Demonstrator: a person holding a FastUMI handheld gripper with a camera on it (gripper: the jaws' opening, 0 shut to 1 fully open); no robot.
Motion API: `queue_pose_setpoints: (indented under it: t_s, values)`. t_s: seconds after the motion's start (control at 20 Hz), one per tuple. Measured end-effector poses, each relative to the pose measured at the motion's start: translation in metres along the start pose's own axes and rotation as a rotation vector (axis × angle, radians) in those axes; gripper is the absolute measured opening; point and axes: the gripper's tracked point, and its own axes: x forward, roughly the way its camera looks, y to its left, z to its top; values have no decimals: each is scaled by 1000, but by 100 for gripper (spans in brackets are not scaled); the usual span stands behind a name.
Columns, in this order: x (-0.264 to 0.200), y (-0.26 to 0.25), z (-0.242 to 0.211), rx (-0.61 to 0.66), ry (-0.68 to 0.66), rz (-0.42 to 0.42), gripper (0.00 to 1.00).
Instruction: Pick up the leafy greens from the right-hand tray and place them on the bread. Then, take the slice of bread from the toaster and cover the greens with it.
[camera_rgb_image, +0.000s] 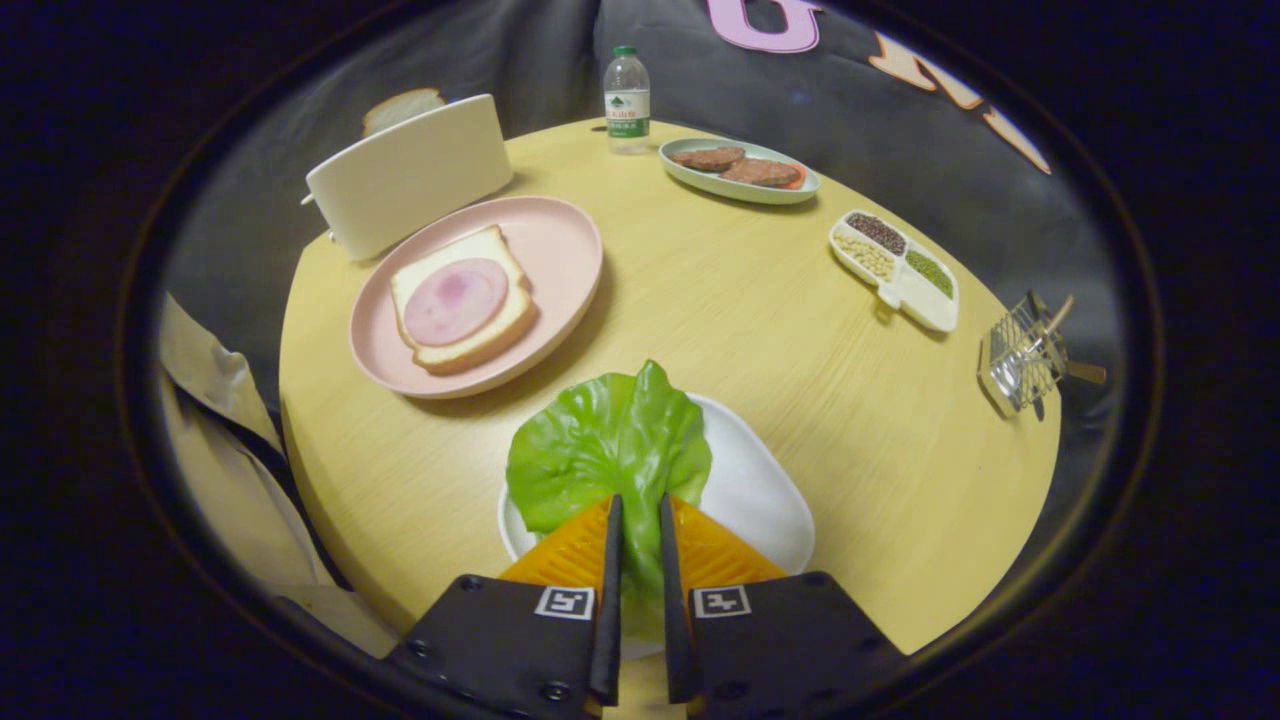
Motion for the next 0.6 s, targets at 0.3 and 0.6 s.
queue_pose_setpoints:
  t_s: [0.3,0.6]
  values:
    - [-1,2,0,17,-4,-25,3]
    - [-22,-7,16,81,-47,-68,3]
